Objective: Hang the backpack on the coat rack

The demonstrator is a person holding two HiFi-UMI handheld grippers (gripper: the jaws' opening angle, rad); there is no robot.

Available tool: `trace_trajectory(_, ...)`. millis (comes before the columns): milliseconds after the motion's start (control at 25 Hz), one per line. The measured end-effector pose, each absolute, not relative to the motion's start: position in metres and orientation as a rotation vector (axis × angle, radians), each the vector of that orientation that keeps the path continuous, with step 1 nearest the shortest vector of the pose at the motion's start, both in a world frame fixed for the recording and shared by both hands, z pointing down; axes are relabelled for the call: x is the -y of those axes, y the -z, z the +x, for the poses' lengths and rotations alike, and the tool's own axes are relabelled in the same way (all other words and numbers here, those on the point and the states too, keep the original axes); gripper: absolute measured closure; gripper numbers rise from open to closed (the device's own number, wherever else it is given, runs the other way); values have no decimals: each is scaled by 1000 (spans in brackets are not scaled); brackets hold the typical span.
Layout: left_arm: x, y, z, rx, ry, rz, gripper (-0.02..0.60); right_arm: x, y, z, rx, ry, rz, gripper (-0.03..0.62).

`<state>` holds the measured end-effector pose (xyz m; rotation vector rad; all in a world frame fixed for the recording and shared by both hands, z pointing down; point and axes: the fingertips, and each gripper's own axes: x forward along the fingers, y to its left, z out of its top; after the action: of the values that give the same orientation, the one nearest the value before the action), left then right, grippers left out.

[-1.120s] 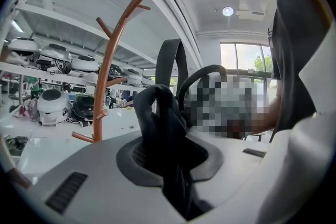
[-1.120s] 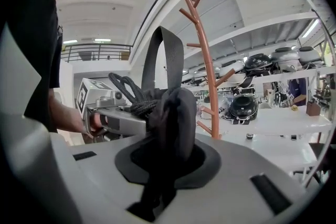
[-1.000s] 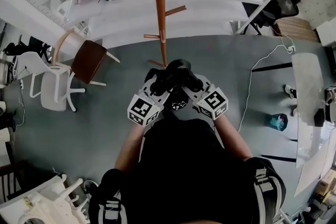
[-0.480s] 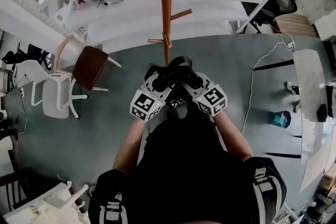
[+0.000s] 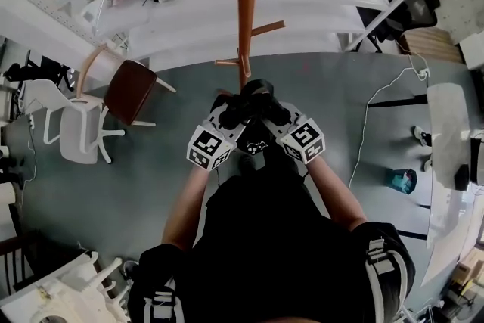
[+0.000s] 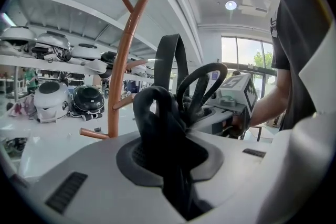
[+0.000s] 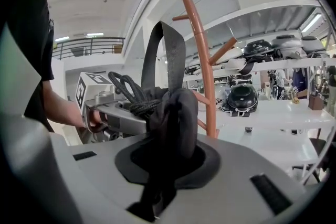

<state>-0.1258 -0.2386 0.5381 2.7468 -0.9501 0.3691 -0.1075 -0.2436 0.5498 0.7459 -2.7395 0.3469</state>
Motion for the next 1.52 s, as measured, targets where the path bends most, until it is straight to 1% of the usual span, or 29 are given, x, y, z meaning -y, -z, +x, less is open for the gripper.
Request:
trace_trajectory(200, 265, -553, -134, 978, -396, 2698, 502, 271, -564, -116, 2734, -409, 702, 513)
trace_trajectory(880, 336, -588, -154, 1048, -513, 2607, 502, 342, -598, -136, 2692, -468, 616, 513)
trace_trajectory(1520, 371, -637, -157, 1009, -579, 2529, 502, 375, -647, -137, 2613, -550, 646, 514)
